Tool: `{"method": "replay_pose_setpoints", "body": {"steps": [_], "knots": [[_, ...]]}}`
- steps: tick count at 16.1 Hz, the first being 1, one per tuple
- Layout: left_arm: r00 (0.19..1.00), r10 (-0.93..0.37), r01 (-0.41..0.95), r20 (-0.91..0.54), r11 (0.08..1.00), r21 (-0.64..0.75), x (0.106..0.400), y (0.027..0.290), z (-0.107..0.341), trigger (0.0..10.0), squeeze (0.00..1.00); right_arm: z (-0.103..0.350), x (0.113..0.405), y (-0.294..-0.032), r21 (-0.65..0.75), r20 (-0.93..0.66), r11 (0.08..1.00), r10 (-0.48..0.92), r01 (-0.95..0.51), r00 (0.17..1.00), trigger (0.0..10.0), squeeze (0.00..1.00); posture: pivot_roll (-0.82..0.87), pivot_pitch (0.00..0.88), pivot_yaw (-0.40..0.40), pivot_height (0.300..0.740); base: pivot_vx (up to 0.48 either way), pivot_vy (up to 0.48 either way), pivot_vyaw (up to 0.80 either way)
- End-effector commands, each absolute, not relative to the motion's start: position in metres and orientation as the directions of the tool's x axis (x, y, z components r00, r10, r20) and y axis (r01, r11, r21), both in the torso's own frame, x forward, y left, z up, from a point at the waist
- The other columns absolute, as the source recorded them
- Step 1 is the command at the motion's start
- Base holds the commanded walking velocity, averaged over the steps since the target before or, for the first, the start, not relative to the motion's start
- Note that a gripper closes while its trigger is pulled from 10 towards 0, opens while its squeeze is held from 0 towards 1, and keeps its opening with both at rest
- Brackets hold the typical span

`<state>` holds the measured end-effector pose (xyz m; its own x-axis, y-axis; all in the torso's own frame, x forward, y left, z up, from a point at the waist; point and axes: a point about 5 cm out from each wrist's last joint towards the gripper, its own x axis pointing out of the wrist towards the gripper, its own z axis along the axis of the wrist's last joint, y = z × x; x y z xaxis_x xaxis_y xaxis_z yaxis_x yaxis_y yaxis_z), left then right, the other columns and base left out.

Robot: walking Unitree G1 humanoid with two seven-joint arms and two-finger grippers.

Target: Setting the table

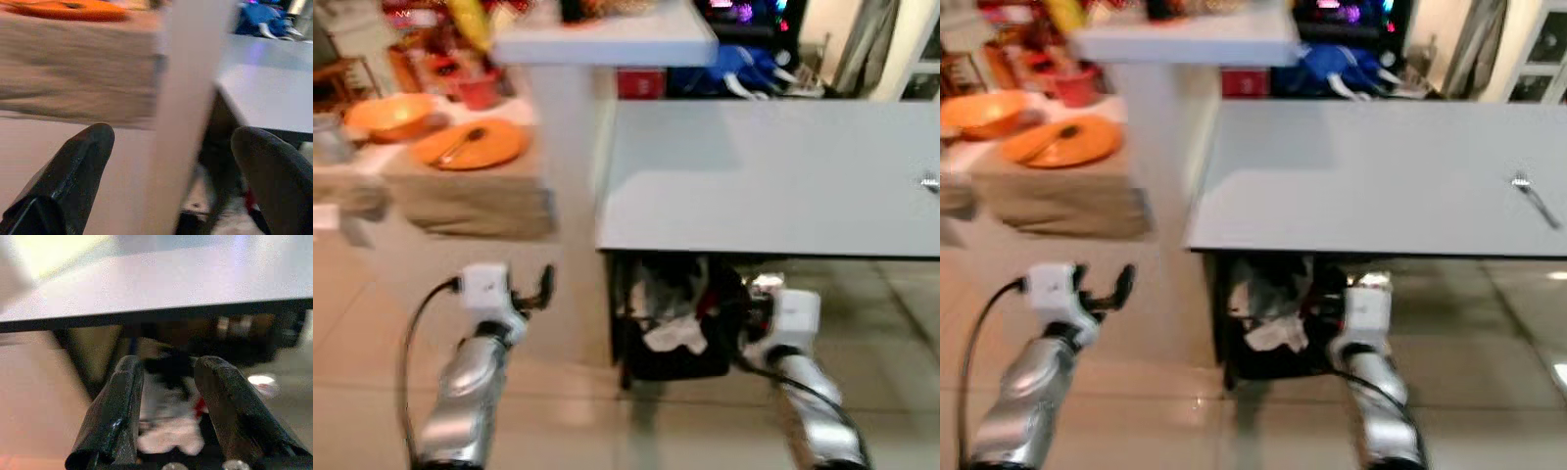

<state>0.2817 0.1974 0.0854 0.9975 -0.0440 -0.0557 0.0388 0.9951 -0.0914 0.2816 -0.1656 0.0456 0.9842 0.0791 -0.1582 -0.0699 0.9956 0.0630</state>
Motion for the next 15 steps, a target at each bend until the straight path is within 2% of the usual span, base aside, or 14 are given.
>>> {"method": "replay_pose_setpoints", "body": {"steps": [1,15], "knots": [[0.998,-0.050,0.046,-0.042,0.994,-0.099,0.2846,0.1930,0.0892,10.0,0.00,0.0492,0.2823,-0.1760,0.044,-0.147,0.998,0.056,-0.050,0.988,10.0,0.00,-0.12,0.000,0.046,0.740,0.000,0.480,0.00],[0.998,-0.010,0.004,-0.062,0.995,-0.105,0.2856,0.1991,0.0867,10.0,0.00,0.0446,0.2798,-0.1747,0.042,-0.165,0.998,0.063,-0.057,0.984,10.0,0.00,-0.12,0.000,0.047,0.740,0.000,0.480,0.00]]}}
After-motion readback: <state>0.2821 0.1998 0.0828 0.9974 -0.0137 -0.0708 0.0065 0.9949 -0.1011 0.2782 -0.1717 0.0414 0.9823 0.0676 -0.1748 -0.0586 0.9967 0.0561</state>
